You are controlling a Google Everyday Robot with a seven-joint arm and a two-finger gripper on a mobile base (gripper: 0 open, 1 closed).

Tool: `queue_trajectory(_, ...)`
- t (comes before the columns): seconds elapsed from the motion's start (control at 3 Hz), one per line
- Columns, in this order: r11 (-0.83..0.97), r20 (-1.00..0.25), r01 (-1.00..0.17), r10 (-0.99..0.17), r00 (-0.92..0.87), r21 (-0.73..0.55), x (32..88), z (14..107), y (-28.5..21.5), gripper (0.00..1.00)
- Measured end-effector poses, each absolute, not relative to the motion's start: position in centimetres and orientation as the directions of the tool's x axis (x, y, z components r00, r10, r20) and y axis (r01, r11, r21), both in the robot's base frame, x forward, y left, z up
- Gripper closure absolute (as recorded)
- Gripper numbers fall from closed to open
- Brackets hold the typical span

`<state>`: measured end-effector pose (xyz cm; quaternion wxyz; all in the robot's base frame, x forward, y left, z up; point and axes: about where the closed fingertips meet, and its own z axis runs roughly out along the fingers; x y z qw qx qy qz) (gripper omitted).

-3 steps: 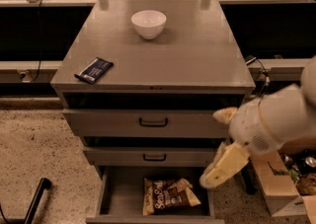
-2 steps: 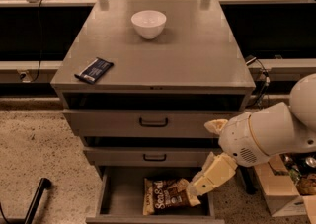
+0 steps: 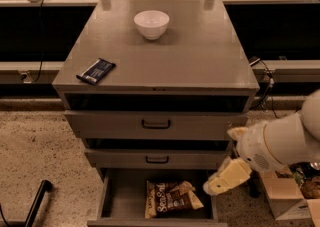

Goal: Pick brown chip bag from bottom drawer and place on counter

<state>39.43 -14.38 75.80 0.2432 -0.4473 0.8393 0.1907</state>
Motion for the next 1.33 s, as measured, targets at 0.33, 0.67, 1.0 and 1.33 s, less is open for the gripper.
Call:
queue_trajectory(0.33, 0.611, -0.575, -0.79, -0.63, -0.522, 0.047, 41.4, 70.1, -20.1, 0.0)
queue_trajectory(0.67, 0.62, -0.623, -0.783, -0.595, -0.507, 0.046, 41.6, 63.5, -24.0, 0.0)
queue_trajectory(1.0, 0.57, -0.637, -0.818, -0.602, -0.481, 0.08, 40.9, 59.6, -23.4, 0.0)
queue_trajectory(1.33, 0.57, -0.637, -0.818, -0.602, -0.481, 0.08, 40.9, 59.6, -23.4, 0.0)
